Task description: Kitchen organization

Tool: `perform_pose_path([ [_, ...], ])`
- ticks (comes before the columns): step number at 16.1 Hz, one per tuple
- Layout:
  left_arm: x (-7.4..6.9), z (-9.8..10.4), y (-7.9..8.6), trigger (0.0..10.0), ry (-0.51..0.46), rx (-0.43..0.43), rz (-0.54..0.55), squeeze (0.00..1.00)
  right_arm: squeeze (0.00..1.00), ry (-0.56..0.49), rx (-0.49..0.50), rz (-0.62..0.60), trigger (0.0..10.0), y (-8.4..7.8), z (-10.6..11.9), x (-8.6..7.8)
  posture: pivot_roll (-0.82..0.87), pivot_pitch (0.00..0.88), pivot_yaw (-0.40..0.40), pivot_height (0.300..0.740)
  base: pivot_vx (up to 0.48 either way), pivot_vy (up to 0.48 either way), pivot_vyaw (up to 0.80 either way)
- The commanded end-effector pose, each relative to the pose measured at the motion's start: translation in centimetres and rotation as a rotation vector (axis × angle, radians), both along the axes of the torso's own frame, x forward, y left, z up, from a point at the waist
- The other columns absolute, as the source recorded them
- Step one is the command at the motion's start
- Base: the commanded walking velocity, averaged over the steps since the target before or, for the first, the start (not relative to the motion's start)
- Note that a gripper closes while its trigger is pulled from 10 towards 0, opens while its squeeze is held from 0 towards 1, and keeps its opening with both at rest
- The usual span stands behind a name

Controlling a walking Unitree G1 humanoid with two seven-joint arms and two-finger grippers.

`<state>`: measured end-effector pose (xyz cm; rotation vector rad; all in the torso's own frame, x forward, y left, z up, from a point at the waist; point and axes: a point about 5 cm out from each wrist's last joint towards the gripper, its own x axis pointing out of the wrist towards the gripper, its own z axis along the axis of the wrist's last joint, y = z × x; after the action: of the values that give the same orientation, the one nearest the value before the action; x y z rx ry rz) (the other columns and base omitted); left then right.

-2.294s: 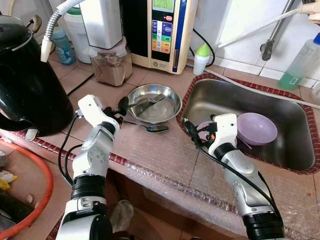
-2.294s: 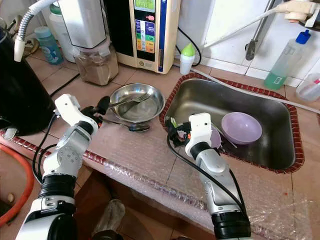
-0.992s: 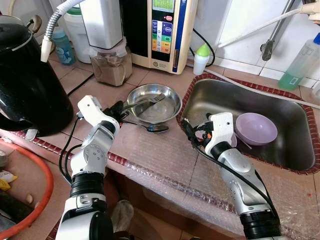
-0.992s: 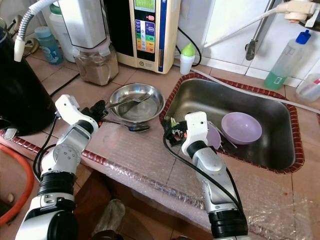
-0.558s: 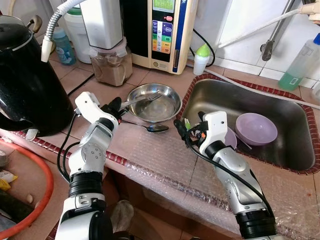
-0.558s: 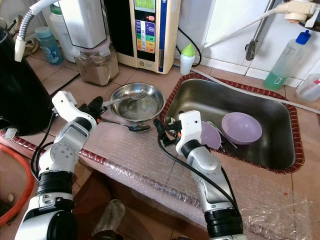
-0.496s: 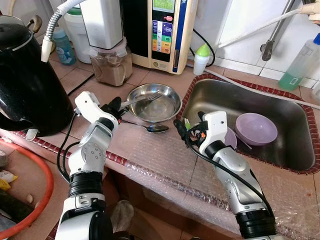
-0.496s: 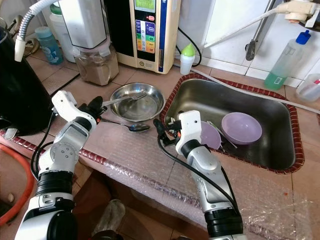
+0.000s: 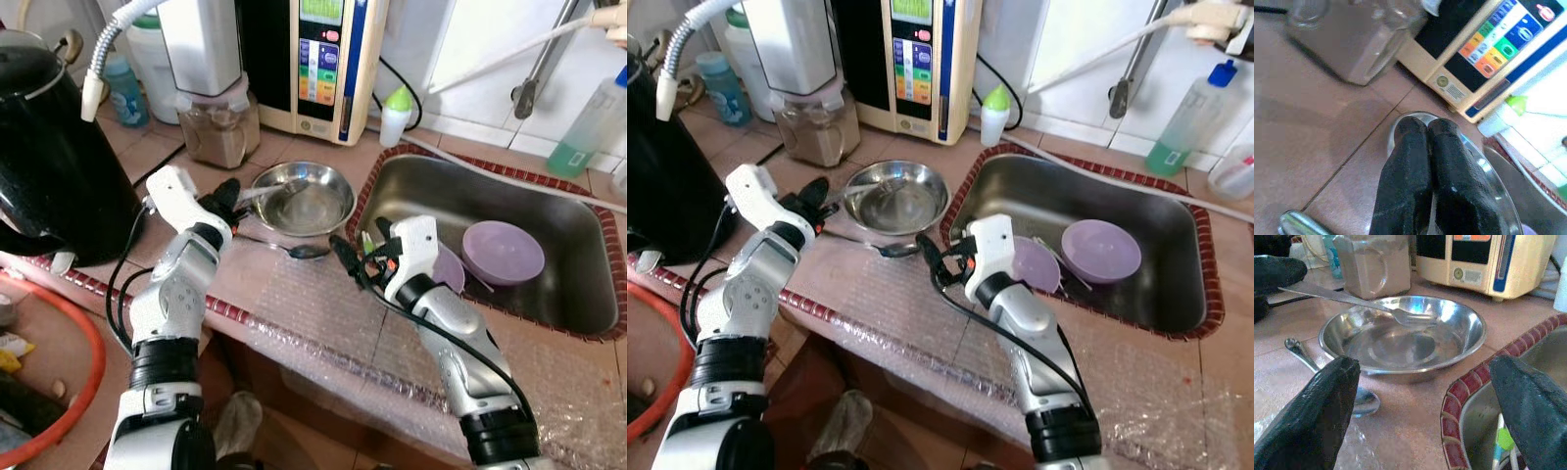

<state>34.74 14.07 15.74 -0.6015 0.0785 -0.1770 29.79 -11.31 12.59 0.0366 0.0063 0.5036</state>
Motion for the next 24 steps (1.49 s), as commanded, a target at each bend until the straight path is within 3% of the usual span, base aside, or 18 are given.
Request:
perform_pose_path([
  [1, -0.1, 0.6, -0.7, 0.0, -0.025, 0.043, -0.050, 0.00, 0.00, -0.028, 0.003, -0.027, 10.0, -0.3, 0.6, 0.4, 0.04, 0.004, 0.006, 0.740, 0.000, 0.000, 0.00],
  [4, -0.6, 1.2, -2.0, 0.0, -0.073, 0.102, -0.147, 0.00, 0.00, -0.091, 0.022, -0.107, 10.0, -1.1, 1.7, 1.2, 0.04, 0.004, 0.008, 0.740, 0.000, 0.000, 0.00],
  [5, -1.1, 1.6, -2.8, 0.0, -0.105, 0.132, -0.207, 0.00, 0.00, -0.109, 0.021, -0.066, 10.0, -0.7, 2.2, 1.3, 0.04, 0.003, 0.010, 0.740, 0.000, 0.000, 0.00],
  [8, -1.4, 2.4, -3.3, 0.0, -0.149, 0.165, -0.240, 0.00, 0.00, -0.185, -0.055, 0.007, 10.0, 0.3, 2.9, 1.1, 0.04, 0.002, 0.012, 0.740, 0.000, 0.000, 0.00],
  [10, -1.5, 3.6, -3.7, 0.0, -0.210, 0.213, -0.261, 0.00, 0.00, -0.229, -0.116, 0.070, 10.0, 0.9, 3.2, 1.2, 0.05, 0.003, 0.012, 0.740, 0.000, 0.000, 0.00],
  [16, -1.9, 4.6, -5.3, 0.0, -0.255, 0.254, -0.343, 0.00, 0.00, -0.407, -0.404, 0.243, 10.0, 1.9, 3.3, 0.8, 0.04, 0.000, 0.021, 0.740, 0.000, 0.000, 0.00],
  [20, -2.3, 5.2, -5.9, 0.0, -0.284, 0.290, -0.382, 0.00, 0.00, -0.455, -0.469, 0.217, 10.0, 1.9, 3.2, 1.5, 0.04, 0.000, 0.023, 0.740, 0.000, 0.000, 0.00],
  [24, -2.4, 5.3, -5.4, 0.0, -0.287, 0.319, -0.369, 0.00, 0.00, -0.474, -0.451, 0.157, 10.0, 2.2, 3.3, 2.4, 0.06, 0.000, 0.018, 0.740, 0.000, 0.000, 0.00],
])
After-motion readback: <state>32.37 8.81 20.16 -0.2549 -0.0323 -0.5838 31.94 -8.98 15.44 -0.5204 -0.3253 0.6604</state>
